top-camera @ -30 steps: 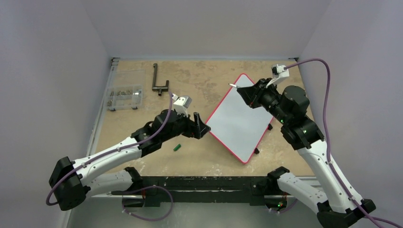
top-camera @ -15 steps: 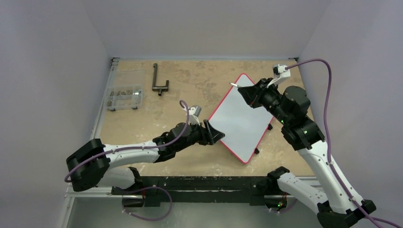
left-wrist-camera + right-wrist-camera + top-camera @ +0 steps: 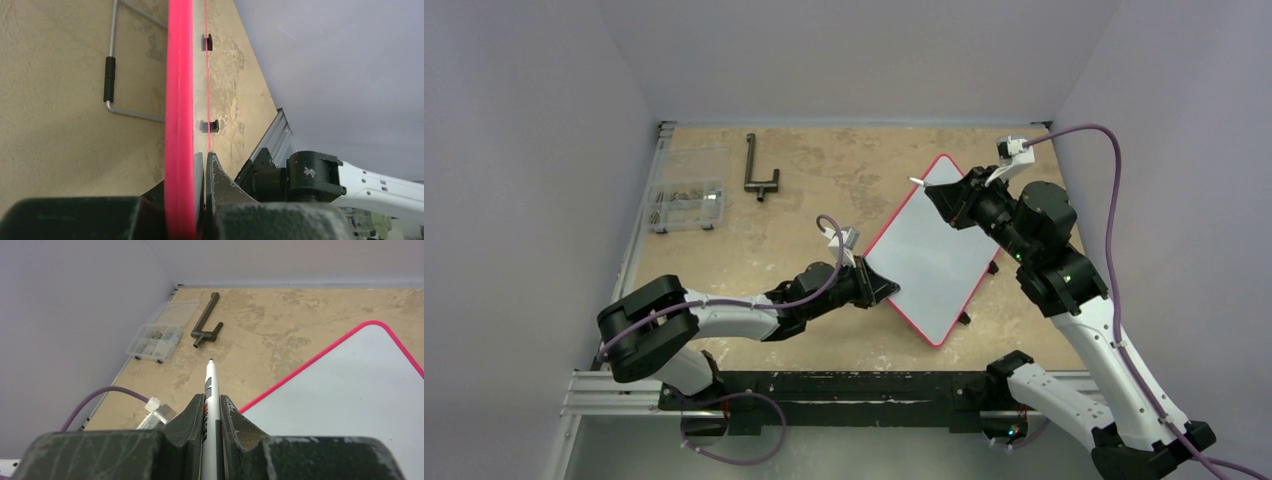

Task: Write a sentence on the whiteboard
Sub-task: Move the whiteboard to the center of the board.

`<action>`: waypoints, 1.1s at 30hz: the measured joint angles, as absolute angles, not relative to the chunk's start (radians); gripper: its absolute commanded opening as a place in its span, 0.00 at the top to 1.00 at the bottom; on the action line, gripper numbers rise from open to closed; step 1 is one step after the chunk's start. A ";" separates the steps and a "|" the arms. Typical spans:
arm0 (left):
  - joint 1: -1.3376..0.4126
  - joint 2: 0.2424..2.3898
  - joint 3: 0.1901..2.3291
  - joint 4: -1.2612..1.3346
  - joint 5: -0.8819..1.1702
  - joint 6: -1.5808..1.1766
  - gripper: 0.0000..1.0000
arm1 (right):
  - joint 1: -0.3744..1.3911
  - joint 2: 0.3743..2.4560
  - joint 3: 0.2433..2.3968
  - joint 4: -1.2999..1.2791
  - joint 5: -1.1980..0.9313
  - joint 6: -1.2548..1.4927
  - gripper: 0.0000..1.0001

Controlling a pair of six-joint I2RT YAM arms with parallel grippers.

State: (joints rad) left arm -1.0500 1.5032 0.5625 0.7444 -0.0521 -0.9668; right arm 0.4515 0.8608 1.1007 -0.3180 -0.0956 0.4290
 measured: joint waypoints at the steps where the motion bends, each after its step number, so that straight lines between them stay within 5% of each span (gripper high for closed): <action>1: -1.050 1.489 0.562 0.725 -0.051 -0.958 1.00 | 0.451 0.861 1.101 -0.321 -0.096 0.429 1.00; 12: -0.907 1.409 0.611 0.537 0.178 -0.793 1.00 | 0.451 0.861 1.101 -0.323 -0.096 0.429 1.00; 33: -0.670 1.370 0.917 0.074 0.186 -0.415 1.00 | 0.451 0.864 1.100 -0.322 -0.099 0.429 1.00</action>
State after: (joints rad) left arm -0.6701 1.3705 0.9173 0.0742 0.1856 -0.4149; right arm 0.4515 0.8639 1.1004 -0.3218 -0.0986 0.4294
